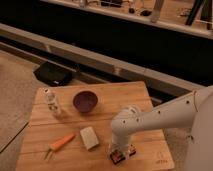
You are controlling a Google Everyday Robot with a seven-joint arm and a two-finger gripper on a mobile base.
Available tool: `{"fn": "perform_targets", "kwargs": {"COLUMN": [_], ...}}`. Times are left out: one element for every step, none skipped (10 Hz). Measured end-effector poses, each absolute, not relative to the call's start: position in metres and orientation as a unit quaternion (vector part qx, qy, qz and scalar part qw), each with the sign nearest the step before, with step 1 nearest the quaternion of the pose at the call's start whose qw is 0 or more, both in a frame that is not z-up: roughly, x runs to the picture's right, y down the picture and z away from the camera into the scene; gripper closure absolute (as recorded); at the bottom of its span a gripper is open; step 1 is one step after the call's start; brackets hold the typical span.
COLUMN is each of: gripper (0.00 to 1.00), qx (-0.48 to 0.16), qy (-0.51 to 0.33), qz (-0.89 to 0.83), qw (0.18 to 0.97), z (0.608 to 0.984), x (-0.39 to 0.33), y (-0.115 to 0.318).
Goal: Place the eraser on the white sponge
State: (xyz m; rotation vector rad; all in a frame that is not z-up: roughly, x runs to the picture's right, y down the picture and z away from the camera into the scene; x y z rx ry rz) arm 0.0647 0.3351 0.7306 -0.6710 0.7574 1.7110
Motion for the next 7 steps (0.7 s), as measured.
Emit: {"fn": "perform_targets", "kwargs": {"gripper": [0.35, 0.35, 0.35, 0.35, 0.35, 0.35, 0.35], "qx": [-0.277, -0.273, -0.265, -0.261, -0.258, -0.255, -0.252], "qy": [0.324, 0.329, 0.338, 0.346, 0.353, 0.360, 0.369], "qz": [0.726, 0.727, 0.726, 0.724, 0.722, 0.720, 0.717], "qw": [0.540, 0.538, 0.536, 0.537, 0.536, 0.536, 0.534], "z": [0.732, 0.732, 0.732, 0.732, 0.732, 0.732, 0.732], "x": [0.068, 0.070, 0.074, 0.076, 0.077, 0.079, 0.079], "y": [0.336, 0.336, 0.337, 0.339, 0.340, 0.341, 0.342]}}
